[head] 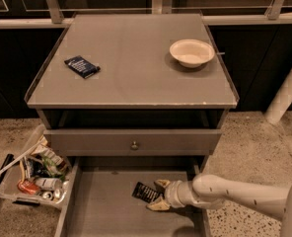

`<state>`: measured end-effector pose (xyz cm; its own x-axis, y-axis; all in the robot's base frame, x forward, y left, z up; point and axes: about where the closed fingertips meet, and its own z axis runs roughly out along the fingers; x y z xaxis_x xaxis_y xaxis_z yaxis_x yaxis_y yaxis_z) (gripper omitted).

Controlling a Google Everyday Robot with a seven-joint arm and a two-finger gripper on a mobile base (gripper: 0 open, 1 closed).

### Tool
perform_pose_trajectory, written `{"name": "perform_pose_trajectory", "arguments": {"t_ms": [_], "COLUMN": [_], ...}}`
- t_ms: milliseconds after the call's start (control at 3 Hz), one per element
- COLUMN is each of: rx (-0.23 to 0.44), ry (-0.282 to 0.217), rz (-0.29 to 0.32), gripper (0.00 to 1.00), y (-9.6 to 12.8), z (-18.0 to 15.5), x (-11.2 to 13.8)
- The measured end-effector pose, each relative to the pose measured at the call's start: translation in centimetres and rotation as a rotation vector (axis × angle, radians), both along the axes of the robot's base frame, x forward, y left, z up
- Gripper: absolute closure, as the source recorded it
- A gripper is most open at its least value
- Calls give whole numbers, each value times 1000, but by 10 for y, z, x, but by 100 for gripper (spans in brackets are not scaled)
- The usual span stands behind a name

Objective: Pick rxbar chocolate from middle drawer and place on counter

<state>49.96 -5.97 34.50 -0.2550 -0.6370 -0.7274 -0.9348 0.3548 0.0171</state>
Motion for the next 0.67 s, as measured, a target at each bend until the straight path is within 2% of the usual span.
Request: {"name": "perform_pose_trajectory", "arguments": {"t_ms": [667], "rx": [0], "ry": [0], "rz": [0], "gripper": [89], "y": [0], "z": [0], "x": [0]}}
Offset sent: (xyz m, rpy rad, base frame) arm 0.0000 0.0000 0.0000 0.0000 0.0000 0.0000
